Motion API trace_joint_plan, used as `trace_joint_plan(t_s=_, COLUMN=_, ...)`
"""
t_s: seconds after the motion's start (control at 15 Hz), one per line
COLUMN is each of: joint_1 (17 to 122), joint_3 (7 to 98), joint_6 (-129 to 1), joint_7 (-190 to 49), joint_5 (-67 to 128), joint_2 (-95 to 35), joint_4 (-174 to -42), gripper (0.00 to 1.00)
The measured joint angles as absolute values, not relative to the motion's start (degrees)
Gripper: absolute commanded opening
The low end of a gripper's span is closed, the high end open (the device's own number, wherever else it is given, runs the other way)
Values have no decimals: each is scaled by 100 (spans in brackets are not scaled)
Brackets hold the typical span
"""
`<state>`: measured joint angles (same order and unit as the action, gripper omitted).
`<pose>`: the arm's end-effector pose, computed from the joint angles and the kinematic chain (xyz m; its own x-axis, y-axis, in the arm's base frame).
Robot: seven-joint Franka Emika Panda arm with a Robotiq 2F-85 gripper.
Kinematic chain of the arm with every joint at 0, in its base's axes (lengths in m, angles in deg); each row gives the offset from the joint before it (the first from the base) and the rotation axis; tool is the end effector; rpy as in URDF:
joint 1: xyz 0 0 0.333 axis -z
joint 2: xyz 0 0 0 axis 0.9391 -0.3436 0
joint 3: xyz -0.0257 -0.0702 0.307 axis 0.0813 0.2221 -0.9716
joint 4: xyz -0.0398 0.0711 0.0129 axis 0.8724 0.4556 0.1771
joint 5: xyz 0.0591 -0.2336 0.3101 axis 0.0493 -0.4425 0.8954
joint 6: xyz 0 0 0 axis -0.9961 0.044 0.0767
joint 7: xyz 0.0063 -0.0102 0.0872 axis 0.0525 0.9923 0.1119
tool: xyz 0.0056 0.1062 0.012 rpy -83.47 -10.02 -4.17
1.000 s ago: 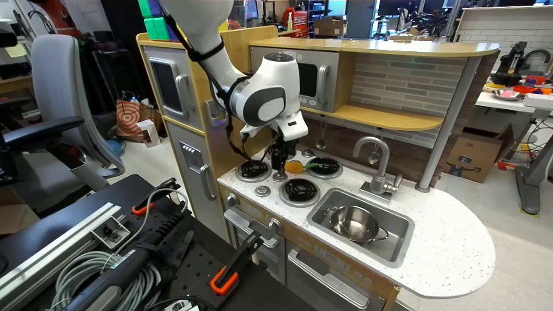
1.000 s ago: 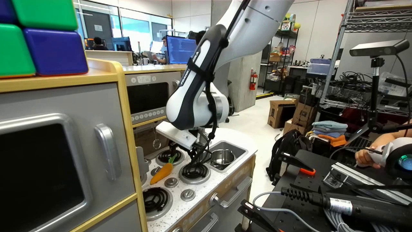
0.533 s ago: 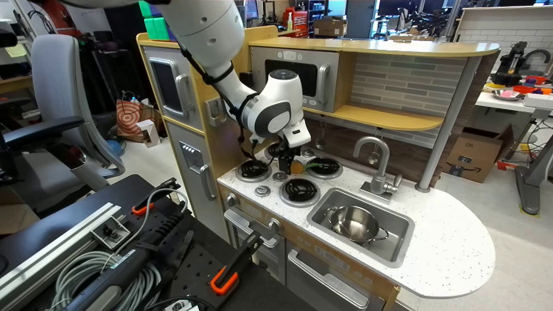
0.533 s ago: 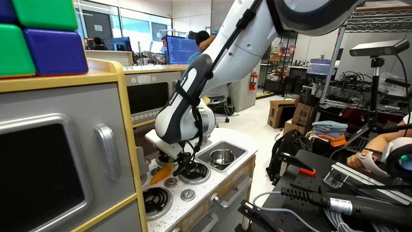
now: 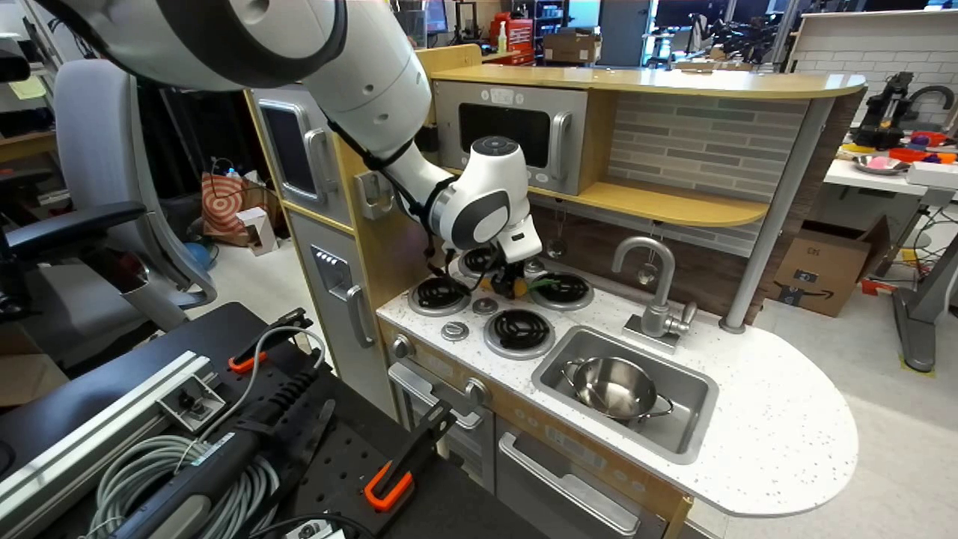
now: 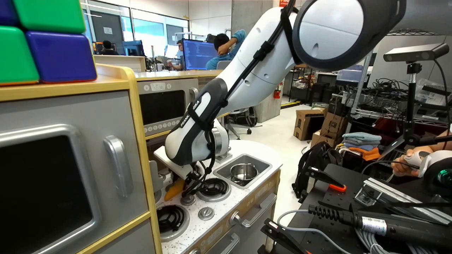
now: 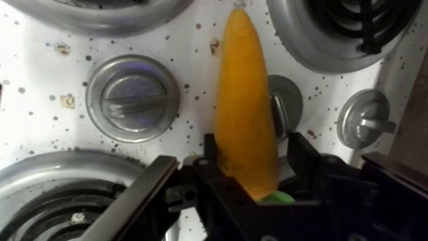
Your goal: Put the carrot plush toy inside the pot in the sink
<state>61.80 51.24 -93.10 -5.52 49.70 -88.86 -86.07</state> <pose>0.7227 0.0623 -0.0129 0.2239 -0.9746 -0.0062 -0.9259 -0.2107 -0.3136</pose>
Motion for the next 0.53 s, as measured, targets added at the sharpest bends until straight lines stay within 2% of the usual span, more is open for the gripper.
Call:
trace_joint_plan(t_s=0.2, joint_1=6254, joint_3=5110, joint_6=-9308, joint_7=-553, joint_5=4970, joint_2=-8883, joint_4=-8541, gripper=4)
trace_joint_plan(t_s=0.33, joint_1=6396, joint_3=5072, joint_6=-9307, joint_7=-592, joint_5=4970, joint_2=-8790, joint_4=-8616, gripper=0)
trace_joint_plan(t_s=0.4, joint_1=6490, joint_3=5071, joint_6=-9307, joint_7=-622, joint_5=4970, joint_2=-8674, joint_4=-8747, gripper=4)
trace_joint_plan(t_s=0.53, joint_1=6691, joint_3=5139, joint_6=-9301, joint_7=-648, joint_5=4970, joint_2=-8319, joint_4=-9190, gripper=2)
